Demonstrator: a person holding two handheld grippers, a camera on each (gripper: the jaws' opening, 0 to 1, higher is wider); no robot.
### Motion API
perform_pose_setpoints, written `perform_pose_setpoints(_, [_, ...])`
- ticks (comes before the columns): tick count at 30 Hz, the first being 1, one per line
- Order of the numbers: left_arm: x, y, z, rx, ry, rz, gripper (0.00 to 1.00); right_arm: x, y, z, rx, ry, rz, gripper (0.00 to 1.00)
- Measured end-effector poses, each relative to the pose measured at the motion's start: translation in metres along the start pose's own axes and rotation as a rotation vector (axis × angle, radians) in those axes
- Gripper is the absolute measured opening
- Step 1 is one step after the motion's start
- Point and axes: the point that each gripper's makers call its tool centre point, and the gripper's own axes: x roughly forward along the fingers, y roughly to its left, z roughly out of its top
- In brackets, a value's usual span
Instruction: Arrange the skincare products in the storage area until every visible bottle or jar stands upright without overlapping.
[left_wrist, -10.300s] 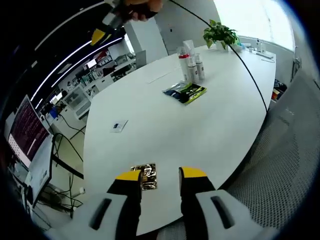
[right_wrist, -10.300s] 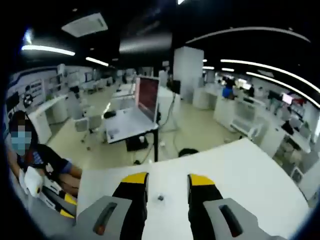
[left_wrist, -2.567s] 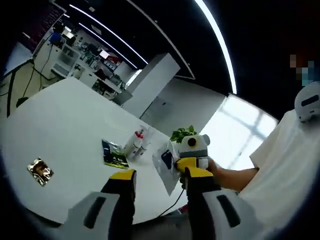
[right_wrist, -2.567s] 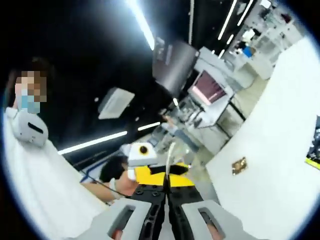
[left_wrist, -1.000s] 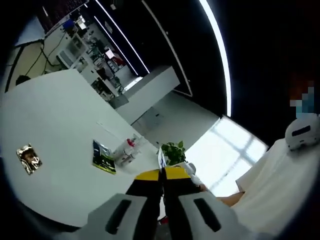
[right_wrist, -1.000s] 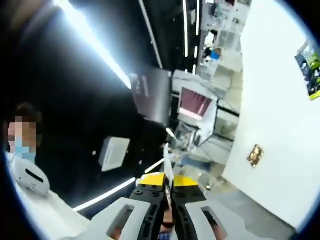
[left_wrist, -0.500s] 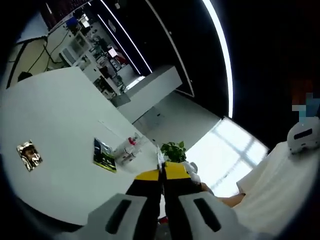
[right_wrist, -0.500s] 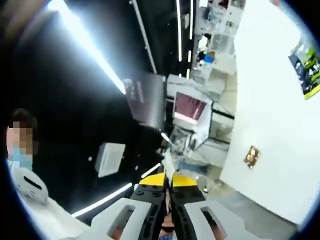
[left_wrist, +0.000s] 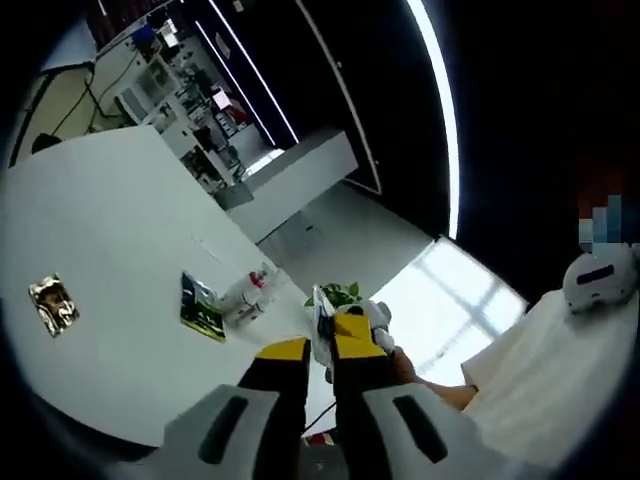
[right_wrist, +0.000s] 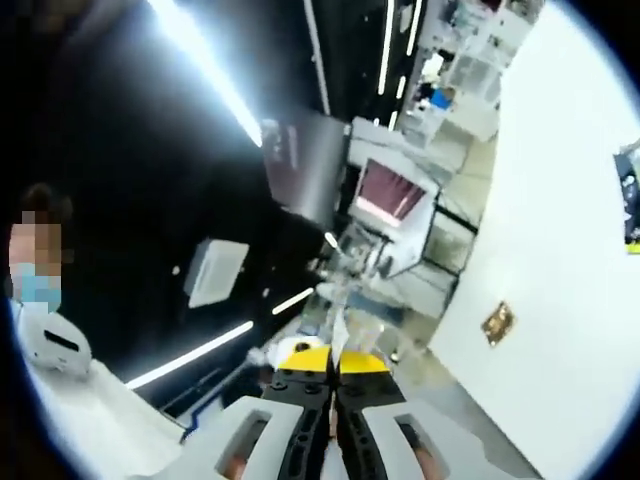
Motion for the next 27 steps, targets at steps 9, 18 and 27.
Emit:
perform_pose_setpoints(9, [0.005,-0.008,-0.012,-0.021,0.065,-0.039,0.09,0.002,0.006,-0.032,0.029,0.169,0.059,0.00])
perform_pose_setpoints(18, [0.003,-0.012,-0.012,-0.003,0.066,-0.049,0.00,0.001,0.006,-0.036,-0.023,0.144,0.073,0.01])
perform_pose_setpoints(27, [0.001,0.001,-0.006,-0.022,0.024,0.018,0.00,-0.007,-0.007,-0.035,-0.036,0.113,0.020,0.00])
